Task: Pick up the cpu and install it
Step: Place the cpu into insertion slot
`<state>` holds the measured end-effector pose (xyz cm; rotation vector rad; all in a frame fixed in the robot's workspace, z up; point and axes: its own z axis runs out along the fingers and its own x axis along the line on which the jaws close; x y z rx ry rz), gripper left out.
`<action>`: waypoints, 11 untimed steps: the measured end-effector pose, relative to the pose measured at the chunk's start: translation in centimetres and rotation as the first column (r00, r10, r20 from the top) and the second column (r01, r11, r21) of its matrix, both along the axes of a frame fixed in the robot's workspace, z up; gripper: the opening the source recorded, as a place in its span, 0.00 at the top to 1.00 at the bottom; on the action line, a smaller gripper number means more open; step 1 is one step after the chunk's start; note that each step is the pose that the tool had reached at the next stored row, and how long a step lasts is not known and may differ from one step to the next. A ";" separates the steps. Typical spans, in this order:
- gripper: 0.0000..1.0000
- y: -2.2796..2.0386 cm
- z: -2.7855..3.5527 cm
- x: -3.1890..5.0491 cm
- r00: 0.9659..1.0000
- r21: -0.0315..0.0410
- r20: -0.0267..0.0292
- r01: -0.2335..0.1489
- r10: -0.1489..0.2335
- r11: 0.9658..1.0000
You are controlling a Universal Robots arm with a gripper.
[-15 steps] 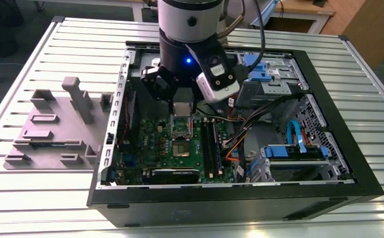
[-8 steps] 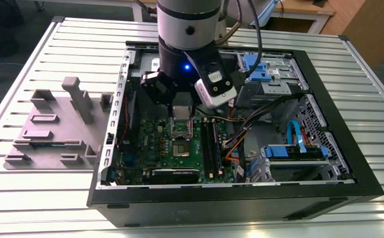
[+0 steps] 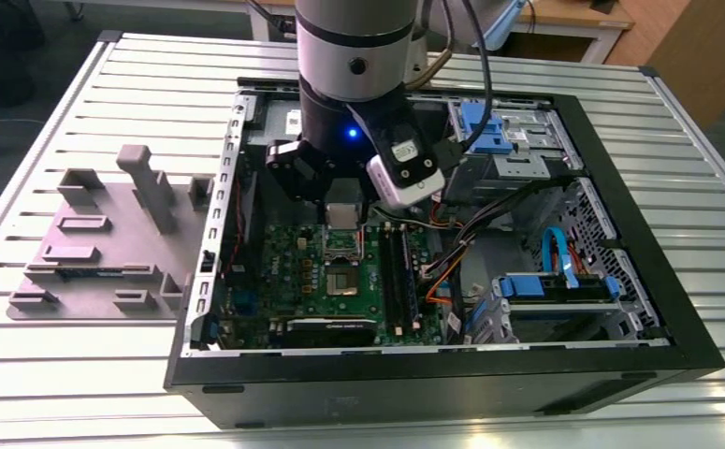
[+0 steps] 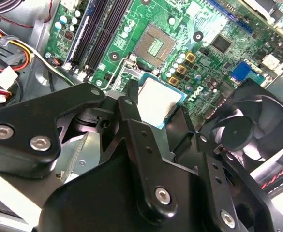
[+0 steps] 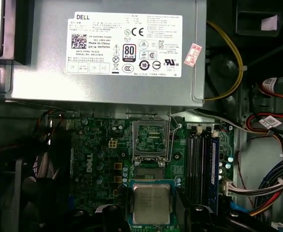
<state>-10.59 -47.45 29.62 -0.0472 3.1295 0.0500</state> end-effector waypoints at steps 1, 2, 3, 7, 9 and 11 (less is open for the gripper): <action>0.53 0.00 -0.01 0.00 1.000 0.000 0.000 0.000 0.000 1.000; 0.53 0.00 -0.03 0.00 1.000 0.000 0.000 0.000 0.000 1.000; 0.53 0.00 -0.04 0.00 1.000 0.000 0.000 0.000 0.000 1.000; 0.53 -0.12 -0.28 0.00 1.000 0.000 0.000 0.000 0.000 1.000; 0.53 -0.27 -0.57 0.00 1.000 0.000 0.000 0.000 0.000 1.000; 0.53 -0.40 -0.93 0.00 1.000 0.000 0.000 0.000 0.000 1.000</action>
